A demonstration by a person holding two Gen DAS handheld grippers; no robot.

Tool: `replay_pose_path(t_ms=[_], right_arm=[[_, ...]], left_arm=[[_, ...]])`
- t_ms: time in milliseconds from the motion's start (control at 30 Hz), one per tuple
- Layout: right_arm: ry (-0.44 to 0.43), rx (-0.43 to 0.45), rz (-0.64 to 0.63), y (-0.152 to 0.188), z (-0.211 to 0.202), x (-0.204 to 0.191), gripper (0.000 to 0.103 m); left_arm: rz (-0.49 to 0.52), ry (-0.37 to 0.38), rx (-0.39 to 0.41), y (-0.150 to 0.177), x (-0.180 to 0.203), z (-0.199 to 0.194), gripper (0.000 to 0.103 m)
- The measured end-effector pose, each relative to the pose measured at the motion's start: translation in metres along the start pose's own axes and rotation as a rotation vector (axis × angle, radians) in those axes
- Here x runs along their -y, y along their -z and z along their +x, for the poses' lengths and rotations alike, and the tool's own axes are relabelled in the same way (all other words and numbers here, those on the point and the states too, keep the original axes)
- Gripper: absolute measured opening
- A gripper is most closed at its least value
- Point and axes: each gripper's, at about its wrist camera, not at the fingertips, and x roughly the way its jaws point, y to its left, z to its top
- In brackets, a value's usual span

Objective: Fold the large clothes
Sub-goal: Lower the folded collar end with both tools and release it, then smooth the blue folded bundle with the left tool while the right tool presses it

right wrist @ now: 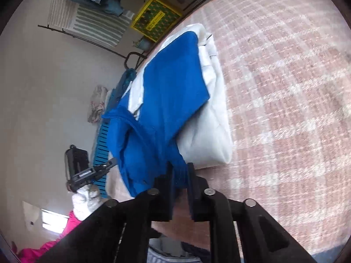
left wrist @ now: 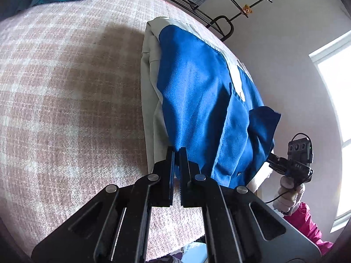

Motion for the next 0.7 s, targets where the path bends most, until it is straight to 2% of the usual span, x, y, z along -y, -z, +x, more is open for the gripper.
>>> replay_pose_path(t_ms=[33, 67, 167, 233, 267, 300, 400, 533, 600, 700], right_arm=[[-0.035, 0.012, -0.012, 0.002, -0.003, -0.005, 0.005], [0.004, 0.009, -0.055, 0.002, -0.003, -0.014, 0.005], [0.268, -0.069, -0.114, 0.006, 0.008, -0.013, 0.005], [0.34, -0.097, -0.107, 0.007, 0.01, -0.012, 0.005], [0.339, -0.086, -0.129, 0.006, 0.006, -0.018, 0.009], [0.327, -0.072, -0.164, 0.005, 0.0, -0.027, 0.017], [0.363, 0.035, -0.299, -0.001, -0.022, -0.062, 0.028], [0.427, 0.177, -0.445, -0.018, -0.026, -0.097, 0.03], [0.43, 0.227, -0.482, -0.027, -0.016, -0.104, 0.036], [0.426, 0.199, -0.488, -0.049, 0.012, -0.106, 0.034]], left_arm=[[0.003, -0.009, 0.002, 0.0, 0.001, -0.002, 0.0], [0.005, -0.014, 0.006, 0.005, 0.003, -0.002, 0.0], [0.005, -0.049, 0.023, 0.013, 0.004, -0.013, 0.0], [-0.002, -0.06, 0.05, 0.015, 0.005, -0.027, 0.0], [0.011, -0.056, 0.064, 0.015, 0.009, -0.034, 0.0], [0.037, -0.066, 0.085, 0.013, 0.014, -0.041, 0.0], [0.121, -0.1, 0.165, 0.005, 0.036, -0.061, 0.0], [0.204, -0.129, 0.203, -0.018, 0.06, -0.059, 0.0], [0.22, -0.127, 0.204, -0.036, 0.072, -0.045, 0.0], [0.251, -0.142, 0.198, -0.057, 0.079, -0.024, 0.0]])
